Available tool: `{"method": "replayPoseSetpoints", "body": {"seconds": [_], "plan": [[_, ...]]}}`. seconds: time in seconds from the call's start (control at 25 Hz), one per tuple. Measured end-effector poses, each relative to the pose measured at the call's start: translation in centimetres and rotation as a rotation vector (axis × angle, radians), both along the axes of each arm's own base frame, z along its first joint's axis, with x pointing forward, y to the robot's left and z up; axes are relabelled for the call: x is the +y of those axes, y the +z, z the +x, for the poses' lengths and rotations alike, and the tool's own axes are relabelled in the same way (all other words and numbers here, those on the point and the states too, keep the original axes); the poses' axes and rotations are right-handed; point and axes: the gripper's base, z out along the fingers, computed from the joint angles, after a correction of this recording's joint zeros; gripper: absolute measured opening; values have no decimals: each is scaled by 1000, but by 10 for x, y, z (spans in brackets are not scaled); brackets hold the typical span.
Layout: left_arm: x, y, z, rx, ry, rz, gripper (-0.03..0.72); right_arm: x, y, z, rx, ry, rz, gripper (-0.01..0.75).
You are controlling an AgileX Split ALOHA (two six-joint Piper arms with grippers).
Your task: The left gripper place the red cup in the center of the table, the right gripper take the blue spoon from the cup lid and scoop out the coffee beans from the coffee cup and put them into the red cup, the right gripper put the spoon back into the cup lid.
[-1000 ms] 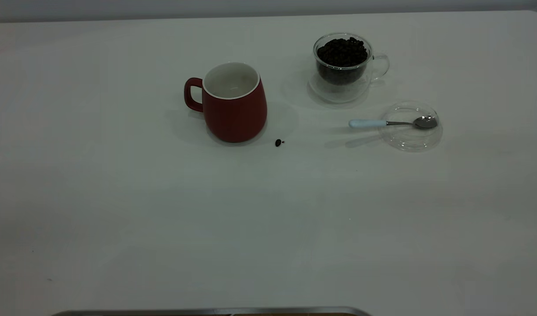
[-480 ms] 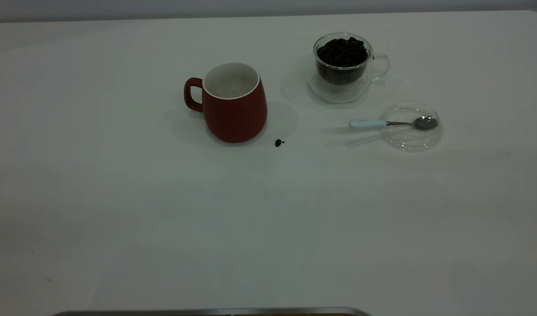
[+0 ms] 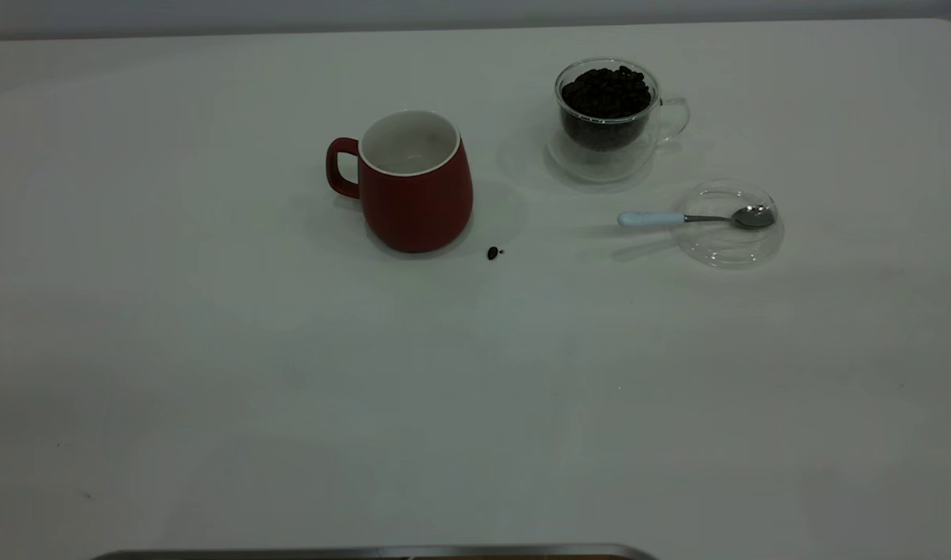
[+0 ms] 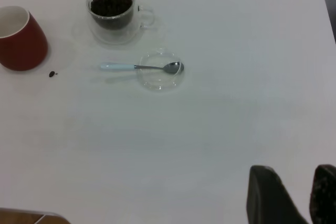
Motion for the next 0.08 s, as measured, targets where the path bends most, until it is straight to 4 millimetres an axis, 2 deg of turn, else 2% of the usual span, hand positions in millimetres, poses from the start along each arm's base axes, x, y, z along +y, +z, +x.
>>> {"method": "replayPoseSetpoints", "body": {"seconds": [0.08], "plan": [[0, 0, 0, 0, 0, 0, 580, 0, 0, 0, 0, 0, 0, 241]]}}
